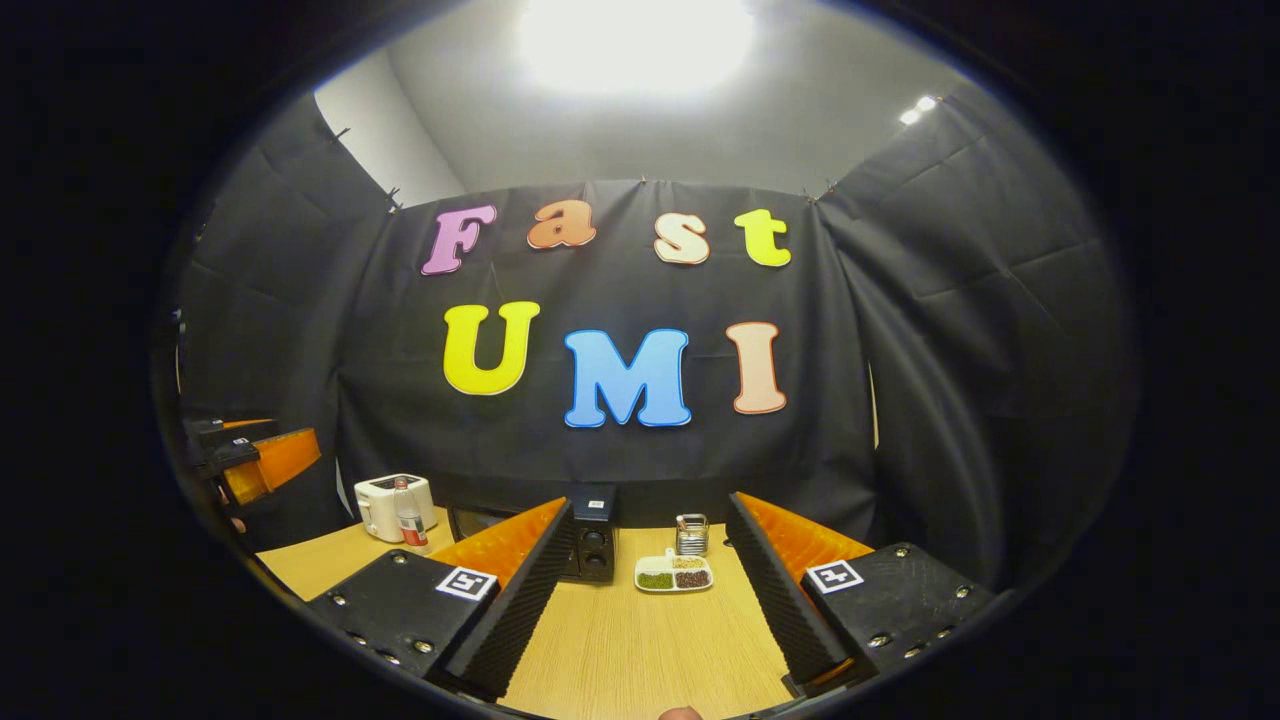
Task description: Open the electric oven with the left hand, put the food in, and close the electric oven.
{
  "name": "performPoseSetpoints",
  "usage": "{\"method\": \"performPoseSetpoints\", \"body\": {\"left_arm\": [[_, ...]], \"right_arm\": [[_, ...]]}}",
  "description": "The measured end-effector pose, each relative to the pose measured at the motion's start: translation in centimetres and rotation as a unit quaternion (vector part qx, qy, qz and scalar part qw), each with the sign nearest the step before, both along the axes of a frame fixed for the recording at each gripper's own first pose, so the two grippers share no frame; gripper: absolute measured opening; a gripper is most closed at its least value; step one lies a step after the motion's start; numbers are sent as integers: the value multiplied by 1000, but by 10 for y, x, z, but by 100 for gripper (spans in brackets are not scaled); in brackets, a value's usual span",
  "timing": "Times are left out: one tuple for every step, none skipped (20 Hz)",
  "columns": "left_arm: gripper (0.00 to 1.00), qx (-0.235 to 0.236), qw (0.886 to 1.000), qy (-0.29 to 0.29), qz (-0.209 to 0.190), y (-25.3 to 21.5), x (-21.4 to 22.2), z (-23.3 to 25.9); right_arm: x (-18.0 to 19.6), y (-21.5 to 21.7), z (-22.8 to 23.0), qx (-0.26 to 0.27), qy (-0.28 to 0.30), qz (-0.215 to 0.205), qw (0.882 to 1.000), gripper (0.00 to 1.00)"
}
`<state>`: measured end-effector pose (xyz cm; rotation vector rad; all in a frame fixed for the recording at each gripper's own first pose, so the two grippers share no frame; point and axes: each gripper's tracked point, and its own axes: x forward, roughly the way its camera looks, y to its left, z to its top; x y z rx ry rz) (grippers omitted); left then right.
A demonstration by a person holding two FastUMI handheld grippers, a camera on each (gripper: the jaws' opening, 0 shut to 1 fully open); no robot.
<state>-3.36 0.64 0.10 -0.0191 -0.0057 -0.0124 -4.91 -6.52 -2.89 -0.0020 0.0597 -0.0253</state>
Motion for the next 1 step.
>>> {"method": "performPoseSetpoints", "body": {"left_arm": [[100, 0, 1000, 0, 0, 2, -1, 1]], "right_arm": [[-1, 2, 1, 0, -1, 1, 1000, 97]]}}
